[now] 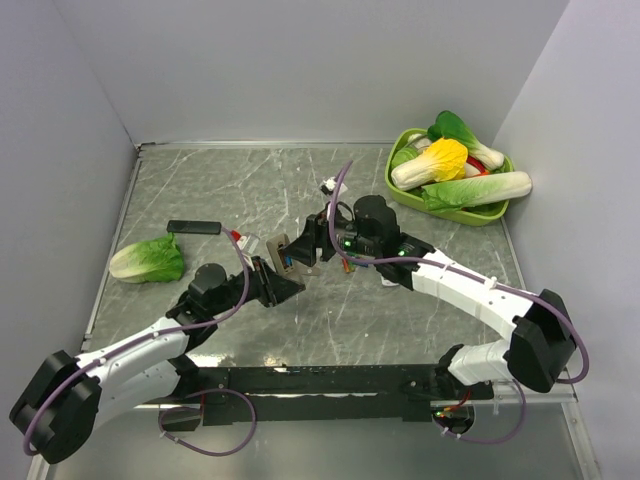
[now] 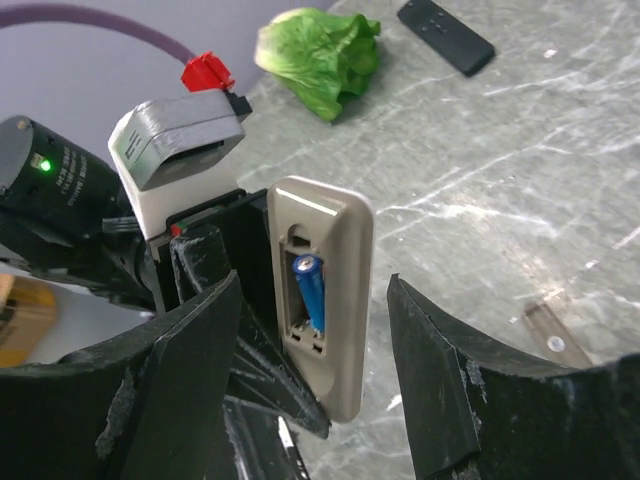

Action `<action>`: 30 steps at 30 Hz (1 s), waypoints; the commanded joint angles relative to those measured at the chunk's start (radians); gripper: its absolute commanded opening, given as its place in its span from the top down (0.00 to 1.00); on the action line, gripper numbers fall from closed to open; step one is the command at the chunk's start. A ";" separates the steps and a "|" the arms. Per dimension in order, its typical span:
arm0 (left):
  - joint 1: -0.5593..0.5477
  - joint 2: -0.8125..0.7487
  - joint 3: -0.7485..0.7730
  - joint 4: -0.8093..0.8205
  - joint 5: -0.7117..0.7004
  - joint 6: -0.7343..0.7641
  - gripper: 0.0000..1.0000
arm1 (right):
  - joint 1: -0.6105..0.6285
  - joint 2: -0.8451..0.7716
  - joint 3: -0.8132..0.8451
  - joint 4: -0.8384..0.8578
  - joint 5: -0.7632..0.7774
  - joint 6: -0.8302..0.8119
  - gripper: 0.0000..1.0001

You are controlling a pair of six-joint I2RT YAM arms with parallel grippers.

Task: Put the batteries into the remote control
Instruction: Load the battery into the remote control.

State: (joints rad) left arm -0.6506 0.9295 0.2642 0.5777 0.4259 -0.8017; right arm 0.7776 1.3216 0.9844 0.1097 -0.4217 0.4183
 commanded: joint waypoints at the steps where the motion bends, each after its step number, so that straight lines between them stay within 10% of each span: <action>1: -0.004 -0.021 0.032 0.082 0.047 0.024 0.96 | -0.024 0.016 -0.019 0.114 -0.080 0.076 0.32; 30: -0.004 -0.018 0.047 0.102 0.085 0.036 0.96 | -0.064 0.094 -0.046 0.222 -0.213 0.140 0.49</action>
State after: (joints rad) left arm -0.6514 0.9260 0.2642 0.6083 0.4850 -0.7967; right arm 0.7216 1.3987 0.9421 0.2691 -0.5964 0.5568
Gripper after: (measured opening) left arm 0.302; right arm 0.523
